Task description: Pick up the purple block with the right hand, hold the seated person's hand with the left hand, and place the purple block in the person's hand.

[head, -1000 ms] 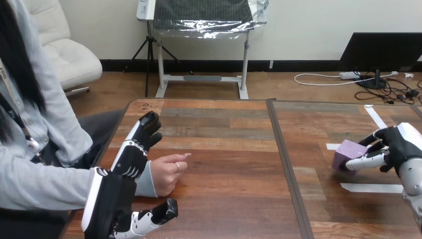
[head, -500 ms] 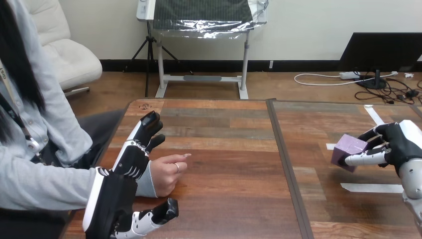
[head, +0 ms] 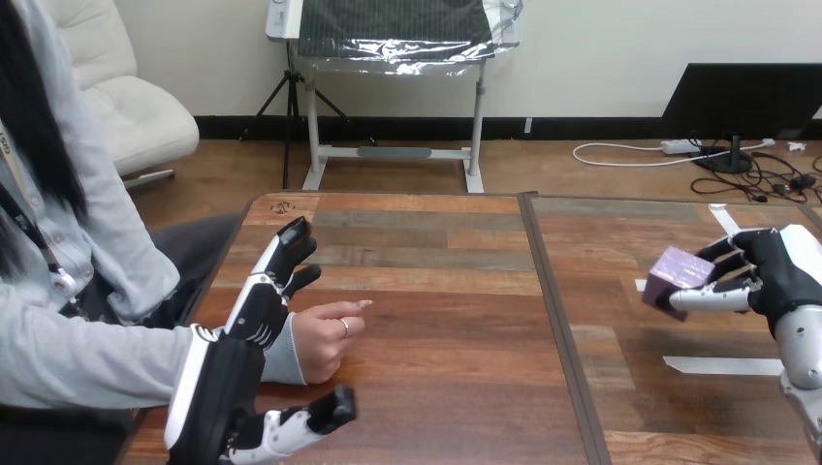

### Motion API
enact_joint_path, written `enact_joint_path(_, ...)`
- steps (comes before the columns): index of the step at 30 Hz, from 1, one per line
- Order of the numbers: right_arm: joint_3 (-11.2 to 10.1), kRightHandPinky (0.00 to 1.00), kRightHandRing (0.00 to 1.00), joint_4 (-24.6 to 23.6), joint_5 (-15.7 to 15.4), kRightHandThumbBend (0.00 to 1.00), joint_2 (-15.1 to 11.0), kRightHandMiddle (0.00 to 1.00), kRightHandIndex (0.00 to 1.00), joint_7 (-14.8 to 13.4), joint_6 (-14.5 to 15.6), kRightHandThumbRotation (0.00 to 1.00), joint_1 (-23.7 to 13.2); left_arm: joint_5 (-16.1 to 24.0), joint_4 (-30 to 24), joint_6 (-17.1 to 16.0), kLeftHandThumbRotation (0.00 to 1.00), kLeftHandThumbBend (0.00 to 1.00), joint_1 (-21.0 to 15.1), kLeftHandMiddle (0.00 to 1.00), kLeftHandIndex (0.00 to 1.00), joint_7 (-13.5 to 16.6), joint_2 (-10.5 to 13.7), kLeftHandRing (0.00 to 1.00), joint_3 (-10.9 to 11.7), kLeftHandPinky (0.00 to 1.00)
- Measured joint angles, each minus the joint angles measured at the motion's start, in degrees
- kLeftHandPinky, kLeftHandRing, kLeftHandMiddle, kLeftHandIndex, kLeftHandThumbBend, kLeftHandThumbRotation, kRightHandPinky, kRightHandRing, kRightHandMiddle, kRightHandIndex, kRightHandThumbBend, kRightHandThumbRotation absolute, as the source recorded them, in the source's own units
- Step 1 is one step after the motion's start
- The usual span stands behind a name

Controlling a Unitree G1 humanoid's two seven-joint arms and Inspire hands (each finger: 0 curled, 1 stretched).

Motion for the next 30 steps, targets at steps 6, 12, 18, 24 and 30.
enact_joint_path(6, -0.9, 0.42, 0.48, -0.6, 0.8, 0.79, 0.7, 0.53, 0.53, -0.5, -1.0, 0.0, 0.2, 9.1, -0.5, 2.1, 0.52, 1.0, 0.1, 0.97, 0.96, 5.4, 0.0, 0.96, 3.3, 0.89)
enact_joint_path(12, -1.8, 0.42, 0.47, -2.1, 2.4, 0.77, 1.8, 0.52, 0.53, -0.4, -2.3, 0.0, 1.0, 19.8, -2.3, 4.7, 0.5, 1.0, 0.7, 0.96, 0.95, 12.0, 0.4, 0.95, 6.4, 0.9)
enact_joint_path(18, -3.0, 0.42, 0.46, -3.8, 4.2, 0.77, 3.1, 0.52, 0.53, 0.2, -3.5, 0.0, 1.9, 30.3, -4.7, 8.7, 0.48, 1.0, 1.5, 0.96, 0.95, 20.3, 1.0, 0.94, 8.5, 0.91)
enact_joint_path(24, -3.7, 0.42, 0.46, -6.4, 5.0, 0.77, 4.5, 0.51, 0.53, 0.2, -4.2, 0.0, 3.1, 36.2, -6.0, 12.5, 0.42, 1.0, 1.7, 0.96, 0.95, 26.6, 2.6, 0.95, 8.9, 0.91)
enact_joint_path(30, -4.3, 0.42, 0.46, -9.0, 6.2, 0.76, 5.8, 0.52, 0.54, 0.7, -4.5, 0.0, 4.2, 40.6, -6.7, 15.8, 0.42, 1.0, 1.7, 0.95, 0.95, 32.0, 5.0, 0.94, 8.7, 0.91)
